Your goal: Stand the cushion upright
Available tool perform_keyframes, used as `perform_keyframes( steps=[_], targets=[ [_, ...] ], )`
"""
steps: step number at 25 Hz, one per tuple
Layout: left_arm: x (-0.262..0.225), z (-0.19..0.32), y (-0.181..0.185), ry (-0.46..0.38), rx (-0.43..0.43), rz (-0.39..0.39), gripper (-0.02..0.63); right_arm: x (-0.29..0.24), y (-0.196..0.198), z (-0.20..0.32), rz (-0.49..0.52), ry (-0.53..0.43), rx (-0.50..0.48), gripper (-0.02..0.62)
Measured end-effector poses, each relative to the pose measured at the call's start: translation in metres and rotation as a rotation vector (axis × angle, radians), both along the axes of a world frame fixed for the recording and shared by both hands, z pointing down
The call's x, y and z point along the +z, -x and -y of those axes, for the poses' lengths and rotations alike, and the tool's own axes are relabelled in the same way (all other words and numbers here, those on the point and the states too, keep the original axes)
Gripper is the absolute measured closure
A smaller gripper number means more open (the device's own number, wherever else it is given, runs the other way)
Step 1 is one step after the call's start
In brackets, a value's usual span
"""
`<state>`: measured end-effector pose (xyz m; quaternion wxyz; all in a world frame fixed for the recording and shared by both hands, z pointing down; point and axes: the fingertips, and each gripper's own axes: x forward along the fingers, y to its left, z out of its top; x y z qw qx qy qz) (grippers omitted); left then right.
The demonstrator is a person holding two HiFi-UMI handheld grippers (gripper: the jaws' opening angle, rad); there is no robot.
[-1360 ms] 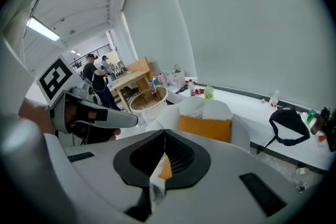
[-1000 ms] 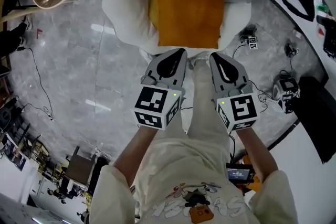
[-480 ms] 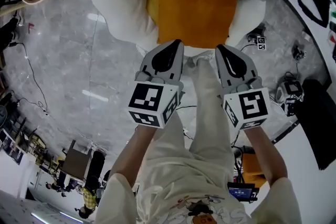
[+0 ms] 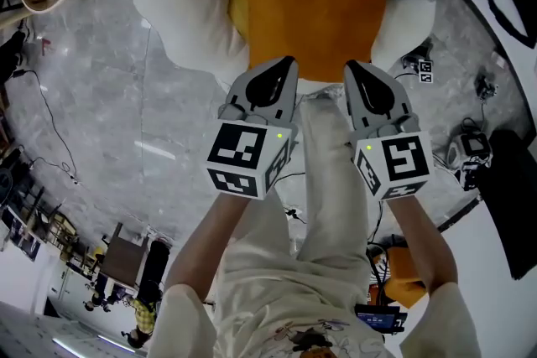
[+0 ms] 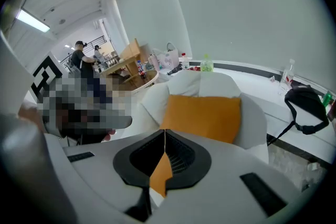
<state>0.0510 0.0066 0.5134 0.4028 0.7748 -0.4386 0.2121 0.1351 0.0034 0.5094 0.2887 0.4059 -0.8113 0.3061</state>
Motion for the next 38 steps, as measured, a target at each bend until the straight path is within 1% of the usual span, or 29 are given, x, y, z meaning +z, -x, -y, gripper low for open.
perform_keyframes(
  steps=[4,10,13,15,20,22,24,27,29,32,34,35,37,38],
  targets=[
    [0.021,0.008,-0.006,0.004,0.019,0.001,0.598,0.015,-0.003,0.010,0.004,-0.024,0.002,0.574],
    [0.045,0.001,-0.014,0.023,-0.003,0.014,0.598,0.045,-0.020,0.011,-0.012,-0.002,0.041,0.574],
    [0.063,0.004,-0.023,0.029,-0.023,0.029,0.598,0.059,-0.036,0.016,-0.008,0.002,0.052,0.574],
    [0.075,0.007,-0.031,0.033,-0.032,0.031,0.582,0.069,-0.047,0.020,-0.007,0.001,0.055,0.572],
    [0.086,0.007,-0.016,0.044,-0.045,0.024,0.542,0.077,-0.033,0.020,-0.018,0.002,0.039,0.563],
    [0.095,0.006,-0.021,0.064,-0.041,0.026,0.493,0.087,-0.035,0.020,-0.030,0.016,0.024,0.531],
    [0.101,0.011,-0.023,0.063,-0.032,0.031,0.465,0.094,-0.035,0.023,-0.039,0.025,0.014,0.469],
    [0.105,0.018,-0.022,0.052,-0.031,-0.001,0.418,0.101,-0.034,0.030,-0.054,0.018,0.021,0.449],
    [0.109,0.019,-0.023,0.054,-0.033,-0.019,0.353,0.105,-0.036,0.034,-0.059,0.015,0.026,0.429],
    [0.123,0.019,-0.026,0.070,-0.026,0.003,0.256,0.115,-0.043,0.039,-0.046,0.026,0.039,0.379],
    [0.133,0.018,-0.030,0.073,-0.015,0.006,0.181,0.122,-0.047,0.042,-0.028,0.041,0.046,0.347],
    [0.137,0.018,-0.031,0.069,-0.009,-0.002,0.145,0.126,-0.047,0.043,-0.018,0.047,0.045,0.311],
    [0.145,0.018,-0.031,0.061,-0.002,-0.018,0.031,0.132,-0.046,0.044,-0.007,0.057,0.043,0.251],
    [0.149,0.018,-0.029,0.060,-0.001,-0.017,0.011,0.136,-0.046,0.045,-0.011,0.059,0.046,0.228]
  ],
)
